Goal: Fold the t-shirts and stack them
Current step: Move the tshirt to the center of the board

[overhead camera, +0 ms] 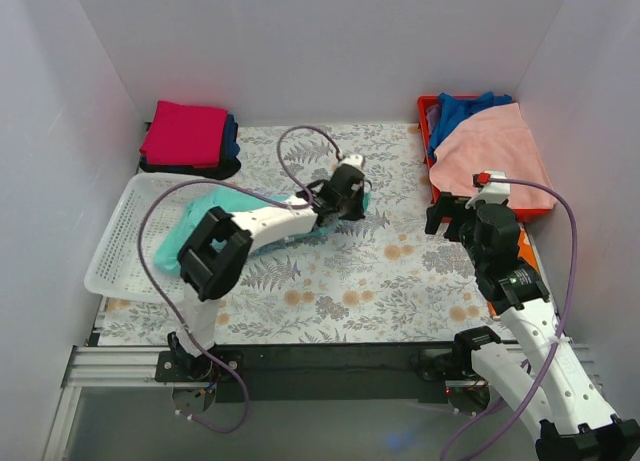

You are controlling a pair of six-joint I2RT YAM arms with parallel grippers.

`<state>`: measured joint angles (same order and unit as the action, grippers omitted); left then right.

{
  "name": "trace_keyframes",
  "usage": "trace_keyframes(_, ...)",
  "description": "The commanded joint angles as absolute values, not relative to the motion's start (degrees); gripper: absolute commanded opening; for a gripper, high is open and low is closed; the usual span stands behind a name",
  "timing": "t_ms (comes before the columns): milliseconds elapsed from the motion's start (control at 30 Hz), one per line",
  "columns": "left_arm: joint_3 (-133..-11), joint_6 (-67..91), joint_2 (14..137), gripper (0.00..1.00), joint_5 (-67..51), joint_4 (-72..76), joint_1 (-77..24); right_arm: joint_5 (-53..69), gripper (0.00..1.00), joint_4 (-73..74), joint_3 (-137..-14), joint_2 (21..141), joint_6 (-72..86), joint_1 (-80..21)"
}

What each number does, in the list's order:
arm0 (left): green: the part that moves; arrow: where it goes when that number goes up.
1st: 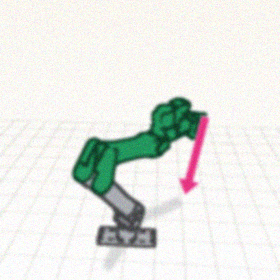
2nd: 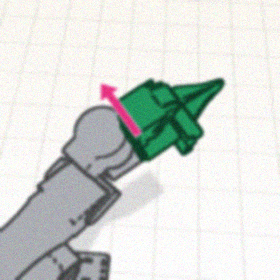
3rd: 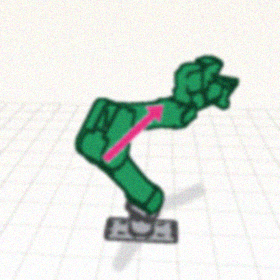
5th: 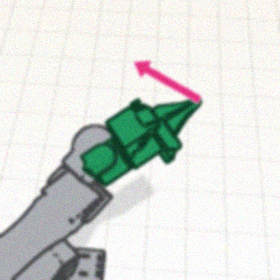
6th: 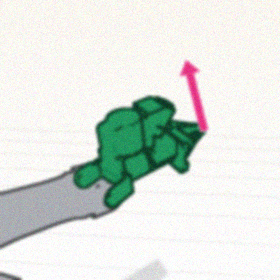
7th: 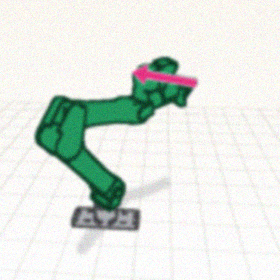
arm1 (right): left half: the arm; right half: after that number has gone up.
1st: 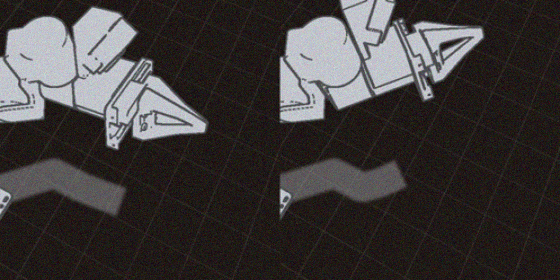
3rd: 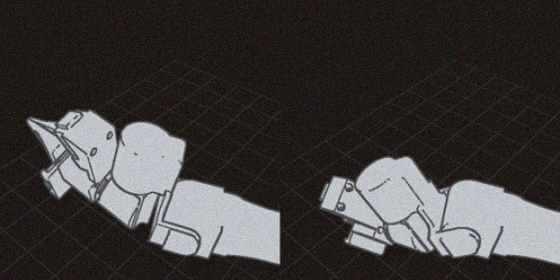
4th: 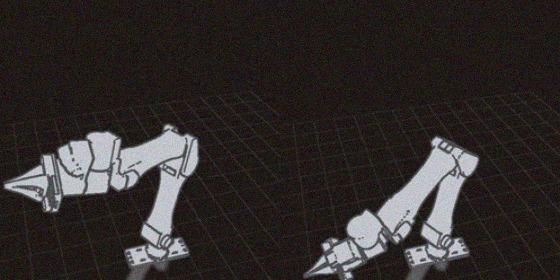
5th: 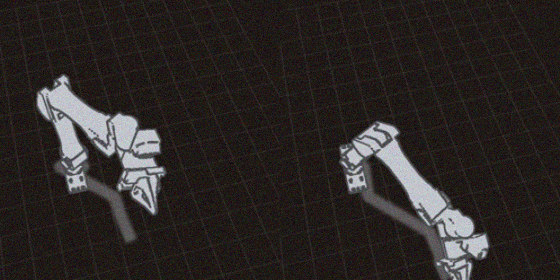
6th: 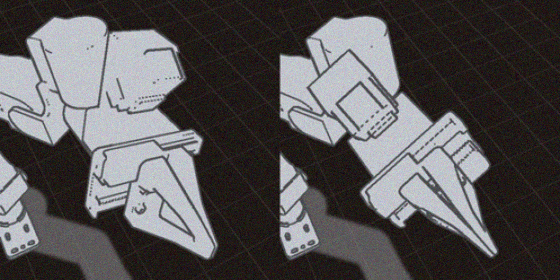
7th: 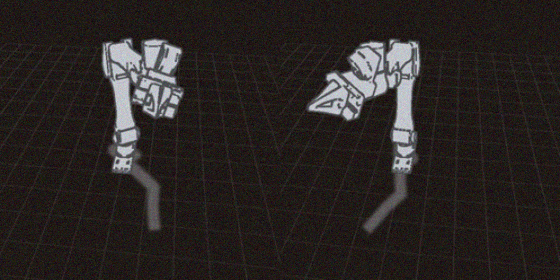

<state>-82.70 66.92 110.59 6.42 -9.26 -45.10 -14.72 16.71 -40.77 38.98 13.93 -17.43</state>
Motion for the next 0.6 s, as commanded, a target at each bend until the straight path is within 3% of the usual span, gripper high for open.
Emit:
trace_keyframes(0,-87.1,70.13,116.88,0.0,15.02,-10.1,-52.02,-15.91,0.98,17.22,-40.08,37.71,13.62,-17.67)
trace_keyframes(300,-84.38,73.74,120.94,0.0,17.75,-8.88,-53.96,-15.12,0.98,18.02,-39.03,36.3,13.27,-17.67)
trace_keyframes(333,-83.85,73.83,120.76,0.07,18.19,-8.96,-53.88,-14.86,0.99,18.1,-38.85,36.21,13.36,-17.67)
trace_keyframes(367,-83.24,73.83,120.07,0.3,18.72,-8.96,-53.88,-14.85,0.98,18.11,-38.76,36.21,13.36,-17.67)
trace_keyframes(467,-80.86,72.87,116.29,0.56,21.08,-8.26,-53.88,-14.94,0.99,18.28,-38.41,36.3,13.45,-17.67)
trace_keyframes(500,-80.34,72.43,113.76,0.69,22.14,-8.26,-53.88,-14.94,0.98,18.19,-38.32,36.3,13.45,-17.67)
trace_keyframes(567,-78.93,71.63,110.93,0.76,23.46,-8.17,-53.88,-14.42,0.98,18.19,-38.23,36.65,13.45,-17.67)
